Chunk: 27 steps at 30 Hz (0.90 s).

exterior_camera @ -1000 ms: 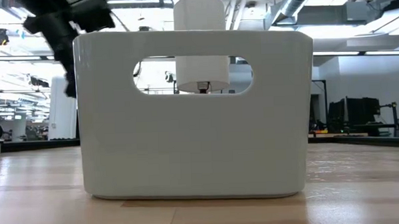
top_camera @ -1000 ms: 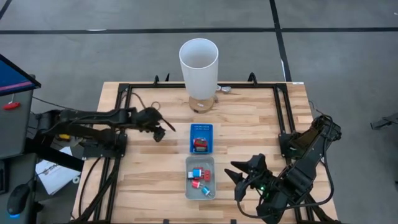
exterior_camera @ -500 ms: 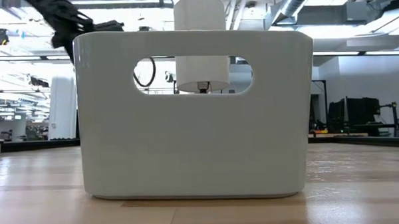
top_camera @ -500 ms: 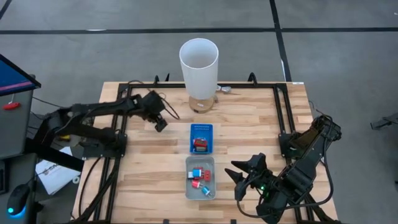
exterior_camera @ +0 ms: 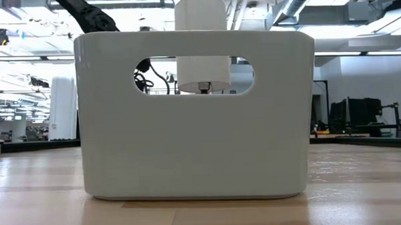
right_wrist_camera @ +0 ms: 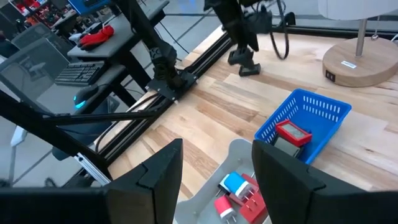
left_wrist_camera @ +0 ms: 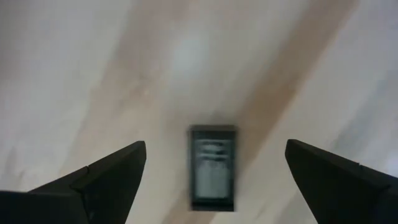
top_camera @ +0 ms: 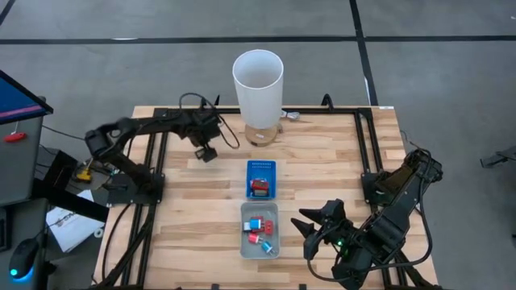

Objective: Pick & Place Office items
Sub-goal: Put the black digital clock into the blue bin

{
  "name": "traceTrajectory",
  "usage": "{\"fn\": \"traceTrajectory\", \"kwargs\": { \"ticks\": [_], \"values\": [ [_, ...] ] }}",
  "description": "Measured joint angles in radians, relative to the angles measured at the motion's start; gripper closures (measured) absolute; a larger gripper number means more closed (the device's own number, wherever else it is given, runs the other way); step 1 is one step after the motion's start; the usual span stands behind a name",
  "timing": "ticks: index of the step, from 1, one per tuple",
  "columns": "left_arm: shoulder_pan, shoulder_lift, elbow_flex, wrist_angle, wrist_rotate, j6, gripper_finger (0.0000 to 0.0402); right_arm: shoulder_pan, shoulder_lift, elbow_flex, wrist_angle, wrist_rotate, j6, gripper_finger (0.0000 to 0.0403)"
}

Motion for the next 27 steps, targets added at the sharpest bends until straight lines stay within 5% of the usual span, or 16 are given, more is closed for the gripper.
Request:
{"fn": "traceTrajectory", "kwargs": {
  "ticks": [9,27],
  "values": [
    [0.153,0.011,0.005,-0.059,0.105,0.045,0.0020,-0.007,0.000,0.000,-0.007,0.000,0.003,0.0218],
    [0.045,0.159,0.005,-0.012,0.078,0.033,0.0022,-0.024,0.001,0.000,0.000,-0.001,0.010,0.0218]
  ]
}}
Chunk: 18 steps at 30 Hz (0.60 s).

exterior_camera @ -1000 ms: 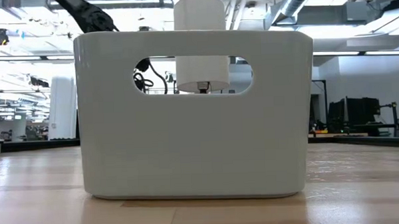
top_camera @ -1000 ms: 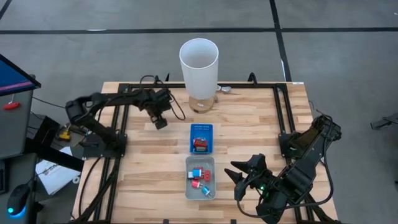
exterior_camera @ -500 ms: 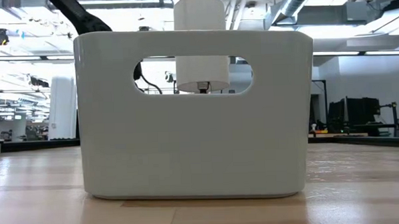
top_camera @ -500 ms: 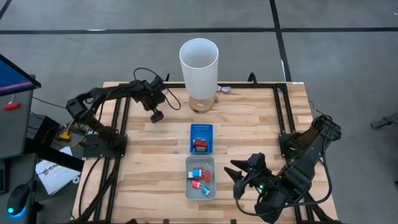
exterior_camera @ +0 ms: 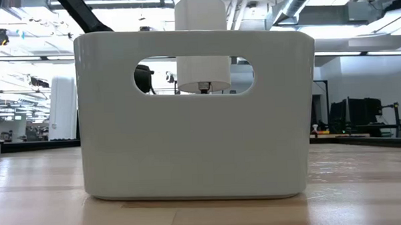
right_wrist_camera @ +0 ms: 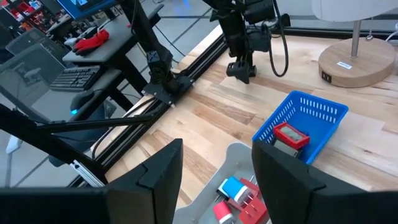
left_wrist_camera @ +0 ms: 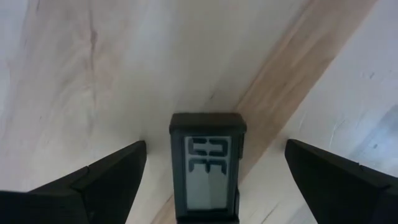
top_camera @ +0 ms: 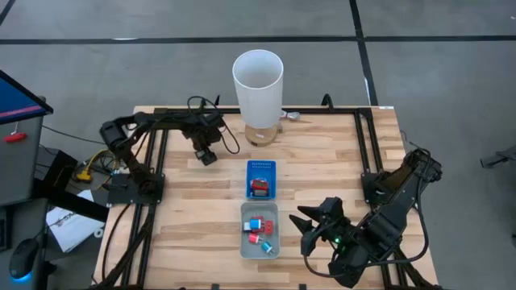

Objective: Pick & Place Office items
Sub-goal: Put the black digital clock into the blue bin

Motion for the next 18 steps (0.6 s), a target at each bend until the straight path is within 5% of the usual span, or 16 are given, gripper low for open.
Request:
{"fn": "traceTrajectory", "kwargs": {
  "ticks": [7,18],
  "values": [
    [-0.002,0.016,0.003,0.004,-0.003,-0.022,0.0043,0.000,0.000,0.000,0.008,-0.001,0.000,0.0218],
    [-0.002,0.012,0.001,0.001,0.013,-0.023,0.0193,0.000,0.000,0.000,0.004,-0.001,0.000,0.0218]
  ]
}}
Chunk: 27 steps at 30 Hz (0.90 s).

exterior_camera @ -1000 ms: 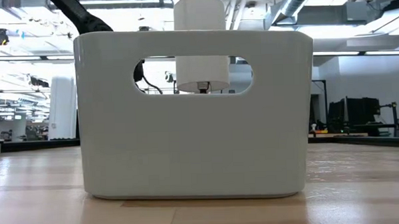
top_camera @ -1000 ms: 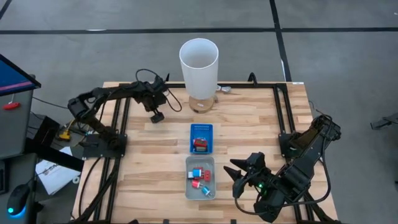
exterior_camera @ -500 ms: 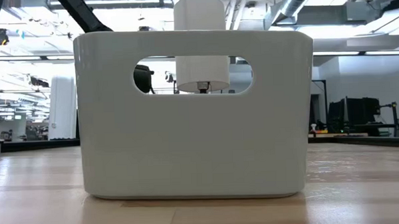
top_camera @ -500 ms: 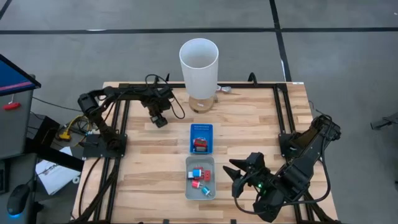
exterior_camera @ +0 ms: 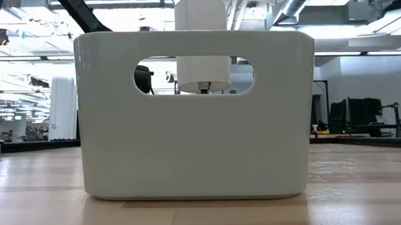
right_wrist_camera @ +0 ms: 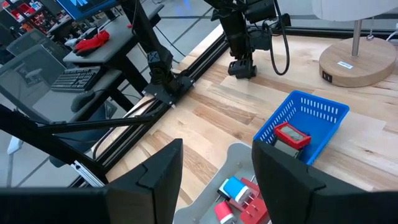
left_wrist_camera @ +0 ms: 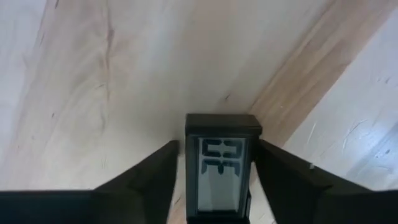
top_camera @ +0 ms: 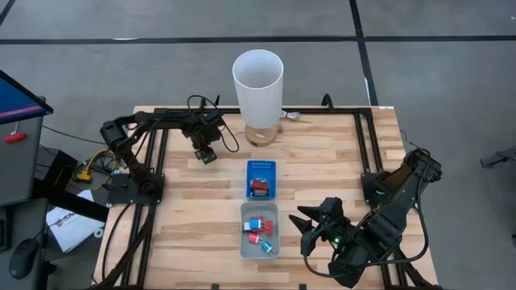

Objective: Pick & Place Office items
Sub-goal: Put the black digital clock into the blue bin

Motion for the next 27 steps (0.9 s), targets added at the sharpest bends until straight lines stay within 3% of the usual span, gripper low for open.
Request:
{"fn": "traceTrajectory", "kwargs": {
  "ticks": [3,5,9,12,16,20,27],
  "values": [
    [-0.003,-0.002,0.000,-0.009,0.032,0.000,0.0240,0.000,0.000,0.000,0.000,0.000,0.000,0.0218],
    [-0.008,-0.014,-0.003,-0.024,0.120,0.000,0.0260,0.003,0.000,0.000,0.000,0.000,0.000,0.0218],
    [-0.042,-0.053,-0.005,-0.035,0.235,-0.028,0.0260,0.005,0.000,0.000,0.000,0.000,0.000,0.0218],
    [-0.096,-0.095,-0.004,-0.044,0.231,-0.063,0.0255,0.010,0.000,0.000,0.001,0.000,-0.005,0.0218],
    [-0.221,-0.179,-0.004,-0.046,0.252,-0.116,0.0241,0.014,0.000,0.000,0.000,0.001,-0.008,0.0218],
    [-0.374,-0.261,-0.004,-0.007,0.250,-0.224,0.0255,0.025,0.000,0.000,-0.005,0.002,-0.009,0.0218],
    [-0.654,-0.333,-0.002,0.241,0.230,-0.411,0.0252,0.032,0.000,0.000,-0.008,0.011,-0.025,0.0218]
  ]
}}
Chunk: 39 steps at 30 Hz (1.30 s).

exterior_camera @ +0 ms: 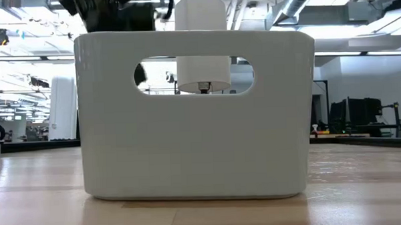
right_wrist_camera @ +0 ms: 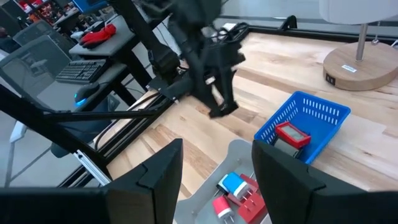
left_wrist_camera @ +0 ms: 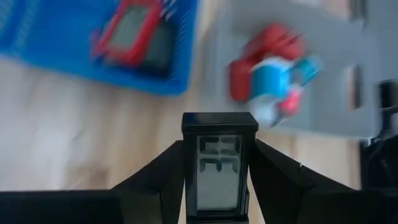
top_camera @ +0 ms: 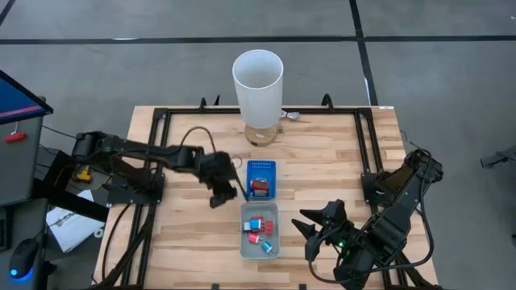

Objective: Pick & Place Office items
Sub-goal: Put the black digital clock into the blue bin

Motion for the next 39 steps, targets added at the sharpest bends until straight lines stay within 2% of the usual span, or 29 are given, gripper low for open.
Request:
{"fn": "traceTrajectory", "kwargs": {
  "ticks": [4,9,14,21,25,39],
  "values": [
    [-0.062,0.022,0.001,0.130,-0.044,-0.055,0.0254,-0.001,0.000,0.000,0.000,0.002,-0.013,0.0218],
    [-0.029,0.096,0.024,0.163,-0.060,-0.056,0.0255,-0.001,0.000,0.000,-0.004,0.002,-0.013,0.0218],
    [0.011,0.185,0.133,0.151,-0.053,0.032,0.0255,-0.001,0.000,0.000,0.004,0.002,-0.012,0.0218],
    [0.074,0.354,0.367,-0.068,-0.051,0.191,0.0256,-0.001,0.000,0.000,0.015,0.002,-0.011,0.0218],
    [0.103,0.425,0.448,-0.146,-0.034,0.275,0.0256,-0.003,0.000,0.000,0.015,0.002,-0.010,0.0218],
    [0.149,0.497,0.461,-0.120,-0.016,0.407,0.0256,-0.011,0.000,0.000,0.007,0.015,-0.002,0.0218]
  ]
}}
